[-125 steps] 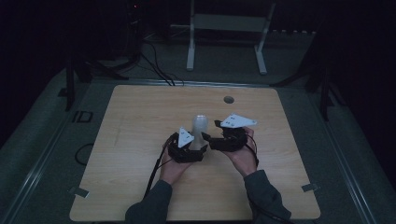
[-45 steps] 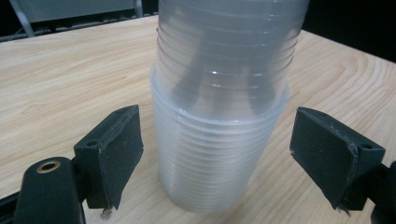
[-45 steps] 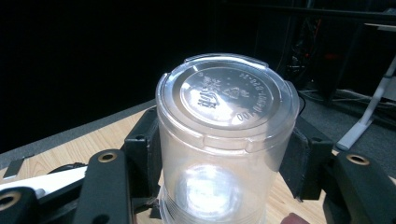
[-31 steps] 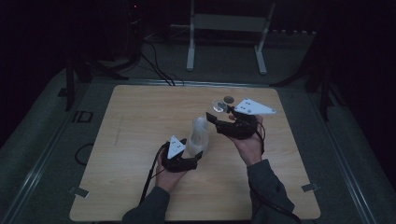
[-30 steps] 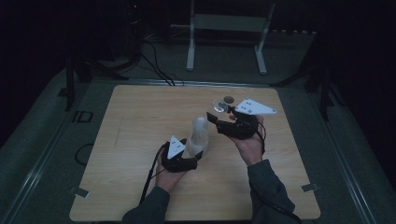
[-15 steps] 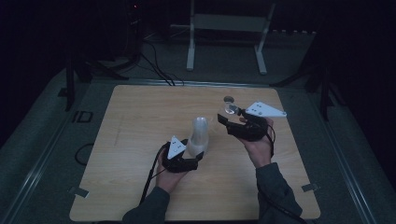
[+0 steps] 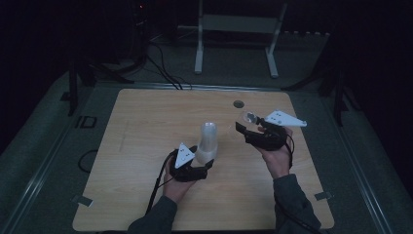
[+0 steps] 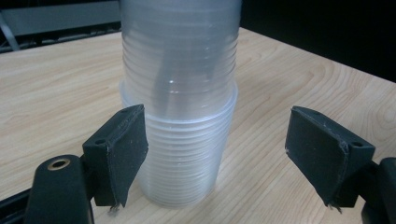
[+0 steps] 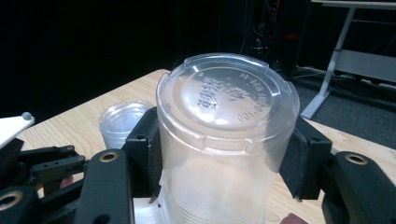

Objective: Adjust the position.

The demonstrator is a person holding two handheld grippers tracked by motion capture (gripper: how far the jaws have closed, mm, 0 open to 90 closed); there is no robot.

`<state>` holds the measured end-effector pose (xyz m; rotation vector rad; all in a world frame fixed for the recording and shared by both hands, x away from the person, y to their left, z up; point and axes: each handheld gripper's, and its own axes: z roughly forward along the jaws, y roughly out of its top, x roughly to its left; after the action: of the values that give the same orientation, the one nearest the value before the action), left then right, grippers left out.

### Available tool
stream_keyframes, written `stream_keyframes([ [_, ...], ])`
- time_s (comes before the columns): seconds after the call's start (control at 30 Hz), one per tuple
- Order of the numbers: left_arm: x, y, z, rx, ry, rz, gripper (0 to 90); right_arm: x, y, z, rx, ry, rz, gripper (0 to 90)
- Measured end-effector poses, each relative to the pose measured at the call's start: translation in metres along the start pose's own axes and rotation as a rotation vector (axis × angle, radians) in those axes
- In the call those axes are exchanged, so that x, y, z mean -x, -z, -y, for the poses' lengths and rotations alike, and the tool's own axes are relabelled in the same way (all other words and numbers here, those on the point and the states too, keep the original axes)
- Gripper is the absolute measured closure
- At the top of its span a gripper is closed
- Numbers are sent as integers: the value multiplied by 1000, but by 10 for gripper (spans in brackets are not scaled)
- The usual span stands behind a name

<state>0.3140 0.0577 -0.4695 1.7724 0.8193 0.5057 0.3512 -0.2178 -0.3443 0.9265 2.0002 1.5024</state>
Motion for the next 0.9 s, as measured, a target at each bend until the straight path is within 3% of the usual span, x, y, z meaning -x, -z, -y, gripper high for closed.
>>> stream_keyframes([
  [0.37, 6, 2, -3, 9, -6, 21, 233, 9, 7, 11, -9, -26, 14, 408],
  [0.9, 11, 1, -8, -6, -27, 55, 243, 10, 11, 24, -28, -36, 17, 408],
])
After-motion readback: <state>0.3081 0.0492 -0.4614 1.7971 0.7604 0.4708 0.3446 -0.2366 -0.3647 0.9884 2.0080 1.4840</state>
